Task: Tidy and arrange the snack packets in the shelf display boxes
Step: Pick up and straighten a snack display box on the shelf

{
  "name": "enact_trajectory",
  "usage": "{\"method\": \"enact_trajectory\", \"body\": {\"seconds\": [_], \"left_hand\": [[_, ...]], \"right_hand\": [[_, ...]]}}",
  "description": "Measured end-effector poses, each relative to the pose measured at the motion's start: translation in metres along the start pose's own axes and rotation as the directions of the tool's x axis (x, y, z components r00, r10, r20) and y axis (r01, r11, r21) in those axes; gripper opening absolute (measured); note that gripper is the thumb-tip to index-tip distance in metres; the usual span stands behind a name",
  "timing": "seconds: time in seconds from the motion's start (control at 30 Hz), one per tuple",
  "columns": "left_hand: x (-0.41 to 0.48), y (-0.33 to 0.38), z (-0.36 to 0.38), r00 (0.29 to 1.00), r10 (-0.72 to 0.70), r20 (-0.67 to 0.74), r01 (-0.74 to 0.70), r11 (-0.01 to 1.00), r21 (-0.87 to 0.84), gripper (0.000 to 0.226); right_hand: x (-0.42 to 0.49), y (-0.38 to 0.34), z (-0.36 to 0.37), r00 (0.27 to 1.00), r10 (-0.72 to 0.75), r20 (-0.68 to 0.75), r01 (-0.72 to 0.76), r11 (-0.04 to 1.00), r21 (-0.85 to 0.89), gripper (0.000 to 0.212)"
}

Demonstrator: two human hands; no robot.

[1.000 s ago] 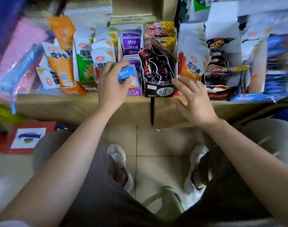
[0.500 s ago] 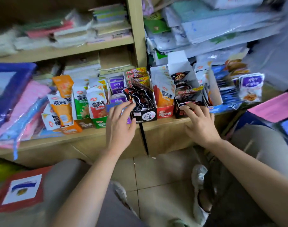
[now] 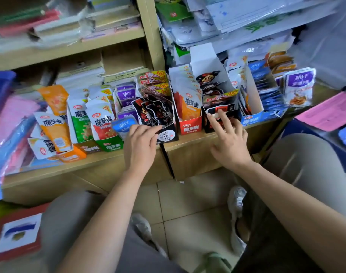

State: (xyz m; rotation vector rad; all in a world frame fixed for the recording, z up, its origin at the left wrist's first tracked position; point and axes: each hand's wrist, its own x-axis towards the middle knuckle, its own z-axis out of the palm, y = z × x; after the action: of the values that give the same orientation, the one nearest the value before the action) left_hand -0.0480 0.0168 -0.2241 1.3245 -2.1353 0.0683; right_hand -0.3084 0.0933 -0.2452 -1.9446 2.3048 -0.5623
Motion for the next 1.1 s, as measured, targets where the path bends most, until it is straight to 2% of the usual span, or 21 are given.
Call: {"method": "enact_trajectory", "body": {"seconds": [0.17, 0.27, 0.37, 0.47, 0.57, 0.67, 0.8, 0.9, 1.0, 1.1], "left_hand": [[0.001, -0.004, -0.002, 0.998, -0.035, -0.060, 0.035, 0.999, 0.004, 0.019], [0.001, -0.001, 0.001, 0.997, -0.045, -0.066, 0.044, 0.999, -0.020, 0.018], [0.001, 0.001, 0.009, 0.998, -0.023, -0.059, 0.019, 0.998, -0.063, 0.019], [0.000, 0.004, 0.015, 0.998, 0.001, -0.067, -0.007, 0.996, -0.090, 0.021], [-0.005, 0.005, 0.014, 0.995, 0.038, -0.094, -0.049, 0.992, -0.116, 0.027], [-0.011, 0.004, 0.007, 0.986, -0.012, -0.167, -0.006, 0.994, -0.110, 0.035], [-0.022, -0.006, -0.002, 0.951, -0.206, -0.230, 0.187, 0.977, -0.103, 0.043], [-0.032, -0.014, -0.005, 0.913, -0.330, -0.238, 0.299, 0.941, -0.160, 0.042], [-0.040, -0.022, -0.005, 0.861, -0.466, -0.203, 0.432, 0.881, -0.190, 0.040], [-0.046, -0.029, -0.002, 0.855, -0.501, -0.132, 0.478, 0.861, -0.173, 0.046]], "right_hand": [[0.002, 0.003, -0.002, 0.999, 0.008, -0.034, -0.009, 1.000, -0.025, 0.099], [0.000, -0.001, -0.003, 0.994, 0.018, -0.104, -0.019, 1.000, -0.011, 0.090], [-0.001, -0.009, -0.002, 0.968, -0.155, -0.196, 0.155, 0.988, -0.015, 0.077], [0.005, -0.021, 0.003, 0.952, -0.283, -0.113, 0.285, 0.959, 0.000, 0.080], [0.011, -0.032, 0.011, 0.973, -0.230, -0.019, 0.230, 0.973, 0.023, 0.091], [0.014, -0.039, 0.012, 0.980, -0.195, -0.030, 0.196, 0.980, 0.040, 0.089], [0.012, -0.041, 0.016, 0.969, -0.144, -0.199, 0.175, 0.973, 0.148, 0.056], [0.000, -0.044, 0.025, 0.960, 0.002, -0.280, 0.087, 0.949, 0.305, 0.044], [-0.017, -0.050, 0.033, 0.935, 0.144, -0.323, 0.019, 0.892, 0.452, 0.053], [-0.022, -0.053, 0.038, 0.901, 0.268, -0.340, 0.009, 0.773, 0.635, 0.073]]}}
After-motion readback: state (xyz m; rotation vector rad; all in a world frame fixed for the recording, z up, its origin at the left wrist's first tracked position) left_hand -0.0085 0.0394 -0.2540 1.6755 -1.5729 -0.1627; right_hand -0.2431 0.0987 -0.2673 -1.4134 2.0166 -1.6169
